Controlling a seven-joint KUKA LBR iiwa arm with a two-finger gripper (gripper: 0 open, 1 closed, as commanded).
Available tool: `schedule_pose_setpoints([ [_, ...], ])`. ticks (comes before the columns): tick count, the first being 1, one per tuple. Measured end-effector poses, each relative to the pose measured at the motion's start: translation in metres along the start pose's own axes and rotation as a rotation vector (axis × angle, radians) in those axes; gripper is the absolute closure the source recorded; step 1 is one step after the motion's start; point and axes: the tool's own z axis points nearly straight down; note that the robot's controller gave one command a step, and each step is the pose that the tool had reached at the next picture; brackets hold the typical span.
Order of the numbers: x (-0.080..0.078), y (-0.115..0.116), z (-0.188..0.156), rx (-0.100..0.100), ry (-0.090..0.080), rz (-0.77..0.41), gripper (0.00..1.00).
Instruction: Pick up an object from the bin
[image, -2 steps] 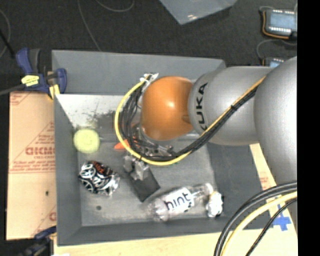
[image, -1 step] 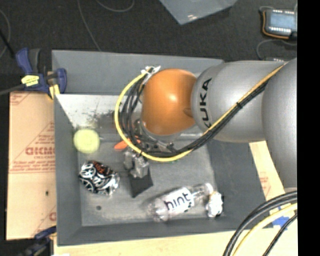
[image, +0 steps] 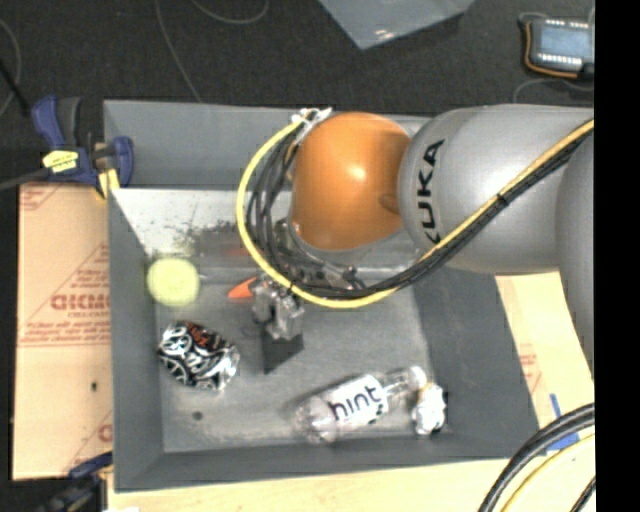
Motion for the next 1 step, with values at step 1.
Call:
schedule_pose_setpoints([
  [1,-0.0053,0.0018,-0.0484,-0.004,0.012,-0.009,1.0],
])
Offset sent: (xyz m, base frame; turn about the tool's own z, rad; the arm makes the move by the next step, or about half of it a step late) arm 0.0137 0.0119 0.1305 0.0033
